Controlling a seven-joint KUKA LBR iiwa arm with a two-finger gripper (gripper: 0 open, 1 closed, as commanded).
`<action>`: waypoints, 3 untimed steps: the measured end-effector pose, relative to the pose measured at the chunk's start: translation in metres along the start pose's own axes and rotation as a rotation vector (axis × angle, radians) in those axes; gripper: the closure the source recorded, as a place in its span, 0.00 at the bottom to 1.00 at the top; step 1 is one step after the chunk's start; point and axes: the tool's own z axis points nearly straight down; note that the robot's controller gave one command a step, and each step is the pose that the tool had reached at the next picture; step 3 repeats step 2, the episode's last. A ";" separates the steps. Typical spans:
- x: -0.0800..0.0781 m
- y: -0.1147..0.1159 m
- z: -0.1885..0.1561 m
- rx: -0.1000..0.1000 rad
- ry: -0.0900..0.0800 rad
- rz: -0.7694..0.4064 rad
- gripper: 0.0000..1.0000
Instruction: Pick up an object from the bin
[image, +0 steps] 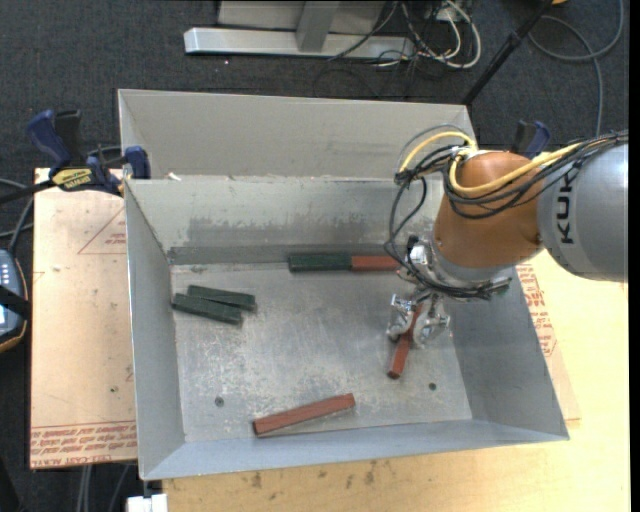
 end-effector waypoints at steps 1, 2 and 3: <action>0.000 0.000 -0.001 -0.001 0.000 0.001 1.00; 0.000 0.001 -0.006 -0.005 0.003 0.001 1.00; 0.000 0.001 -0.006 -0.005 0.003 0.001 1.00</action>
Offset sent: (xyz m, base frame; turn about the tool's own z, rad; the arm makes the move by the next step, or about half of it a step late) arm -0.0001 0.0001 0.0261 0.0000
